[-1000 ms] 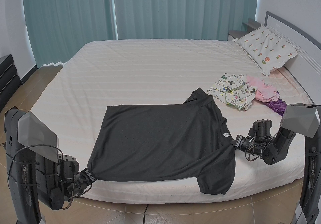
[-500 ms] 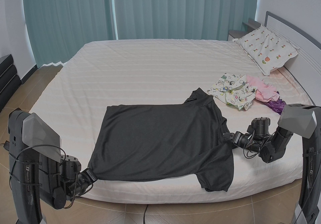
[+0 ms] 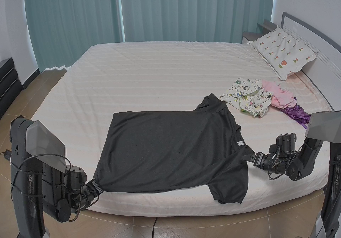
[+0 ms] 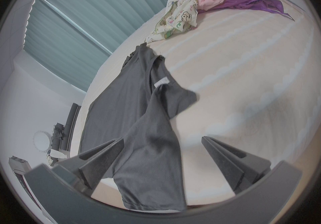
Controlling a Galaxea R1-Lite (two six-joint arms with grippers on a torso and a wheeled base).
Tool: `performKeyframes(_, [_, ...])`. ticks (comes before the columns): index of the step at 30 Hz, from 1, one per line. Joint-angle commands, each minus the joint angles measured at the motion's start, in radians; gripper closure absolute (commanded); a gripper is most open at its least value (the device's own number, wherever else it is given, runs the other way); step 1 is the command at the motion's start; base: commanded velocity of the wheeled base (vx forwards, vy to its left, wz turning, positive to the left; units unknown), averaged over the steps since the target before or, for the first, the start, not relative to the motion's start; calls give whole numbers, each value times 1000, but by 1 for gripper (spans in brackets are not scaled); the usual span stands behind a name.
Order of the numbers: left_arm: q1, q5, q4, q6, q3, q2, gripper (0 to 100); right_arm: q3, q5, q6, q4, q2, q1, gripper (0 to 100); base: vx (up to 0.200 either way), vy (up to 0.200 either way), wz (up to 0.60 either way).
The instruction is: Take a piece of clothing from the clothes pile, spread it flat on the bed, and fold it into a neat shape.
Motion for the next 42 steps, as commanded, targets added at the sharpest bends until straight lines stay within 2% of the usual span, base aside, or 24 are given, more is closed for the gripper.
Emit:
performKeyframes(1, [0, 1, -18, 0, 0, -2, 100, -2, -6, -2, 10, 28, 50, 0, 0, 0, 0])
performKeyframes(6, [1, 1, -18, -2, 0, -10, 100, -36, -10, -5, 18, 67, 63, 0, 0, 0, 0])
performKeyframes(8, [1, 1, -18, -2, -2, -10, 100, -52, -10, -47, 39, 87, 71, 0, 0, 0, 0])
performKeyframes(9, [1, 1, -18, -2, -2, -10, 100, -61, -12, -64, 49, 91, 71, 100, 0, 0, 0])
performKeyframes(13, [4, 1, -18, -2, -2, -10, 100, -119, -52, -77, 108, 94, 71, 100, 0, 0, 0])
performKeyframes(17, [6, 1, -18, -2, -2, -7, 100, -184, -92, -74, 110, 93, 62, 100, 0, 0, 0])
performKeyframes(22, [6, 1, -18, -2, -3, -4, 100, -203, -98, -82, 104, 71, 62, 100, 0, 0, 0])
performKeyframes(29, [6, 0, -18, -2, -2, 0, 100, -239, -96, -154, 105, 79, 62, 100, 0, 0, 0])
performKeyframes(30, [6, 0, -18, -2, -2, 0, 100, -237, -96, -157, 107, 82, 63, 0, 0, 0, 0])
performKeyframes(35, [6, 0, -18, -3, -8, 1, 100, -219, -92, -143, 104, 82, 59, 0, 0, 0, 0])
performKeyframes(38, [6, 0, -18, -3, -9, 7, 100, -177, -90, -100, 104, 41, 20, 0, 0, 0, 0])
performKeyframes(42, [6, 0, -18, -3, -9, 7, 100, -118, -86, -47, 104, 5, 8, 0, 0, 0, 0])
